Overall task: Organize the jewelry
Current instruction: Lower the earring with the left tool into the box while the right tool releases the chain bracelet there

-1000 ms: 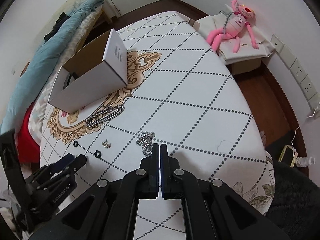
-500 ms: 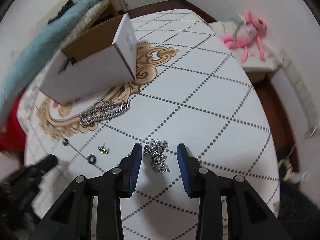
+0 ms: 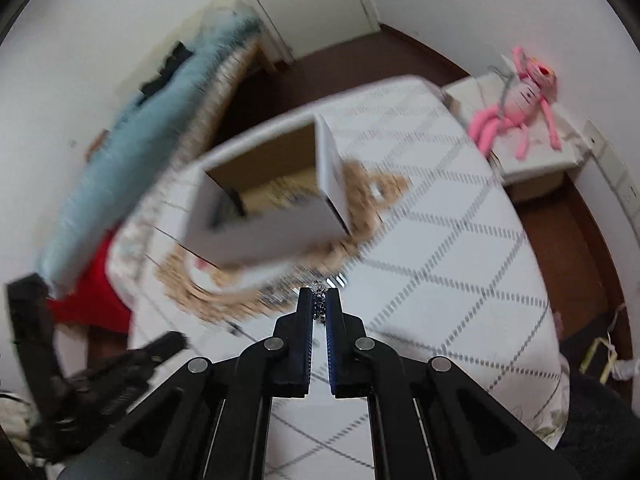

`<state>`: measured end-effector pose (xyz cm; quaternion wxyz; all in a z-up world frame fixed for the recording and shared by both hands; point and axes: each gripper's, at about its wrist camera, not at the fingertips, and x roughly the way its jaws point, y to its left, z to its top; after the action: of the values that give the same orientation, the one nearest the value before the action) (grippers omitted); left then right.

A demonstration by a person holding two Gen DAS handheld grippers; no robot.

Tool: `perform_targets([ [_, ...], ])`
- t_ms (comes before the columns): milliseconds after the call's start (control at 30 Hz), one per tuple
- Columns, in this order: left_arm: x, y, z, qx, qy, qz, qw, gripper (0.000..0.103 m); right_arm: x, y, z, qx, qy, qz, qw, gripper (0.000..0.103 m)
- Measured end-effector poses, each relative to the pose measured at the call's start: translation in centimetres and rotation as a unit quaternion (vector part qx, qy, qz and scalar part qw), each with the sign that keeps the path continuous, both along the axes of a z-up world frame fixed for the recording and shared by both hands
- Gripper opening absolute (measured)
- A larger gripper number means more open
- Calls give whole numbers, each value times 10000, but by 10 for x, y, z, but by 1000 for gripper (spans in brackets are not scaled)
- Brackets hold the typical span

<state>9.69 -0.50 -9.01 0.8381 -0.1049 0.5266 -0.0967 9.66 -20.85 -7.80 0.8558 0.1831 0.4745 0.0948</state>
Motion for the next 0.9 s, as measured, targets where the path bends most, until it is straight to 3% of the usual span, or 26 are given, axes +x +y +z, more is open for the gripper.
perform_targets([
  [167, 35, -5, 30, -143, -236, -83, 9996, 4, 34, 7, 47, 97, -338, 315, 9989, 6],
  [300, 76, -8, 37, -55, -250, -189, 9995, 4, 73, 18, 56, 19, -322, 478, 9983, 6],
  [533, 144, -3, 19, 360, -14, -269, 9990, 4, 144, 29, 24, -281, 153, 611, 9976, 6],
  [800, 191, -1, -8, 828, 468, -167, 9953, 9, 199, 41, -16, -876, 752, 763, 9904, 8],
  [833, 194, 1, -9, 869, 483, -153, 9949, 10, 202, 41, -17, -882, 787, 743, 9902, 10],
  [900, 197, 4, -9, 1007, 496, -56, 9937, 22, 205, 39, -19, -955, 790, 702, 9898, 32],
])
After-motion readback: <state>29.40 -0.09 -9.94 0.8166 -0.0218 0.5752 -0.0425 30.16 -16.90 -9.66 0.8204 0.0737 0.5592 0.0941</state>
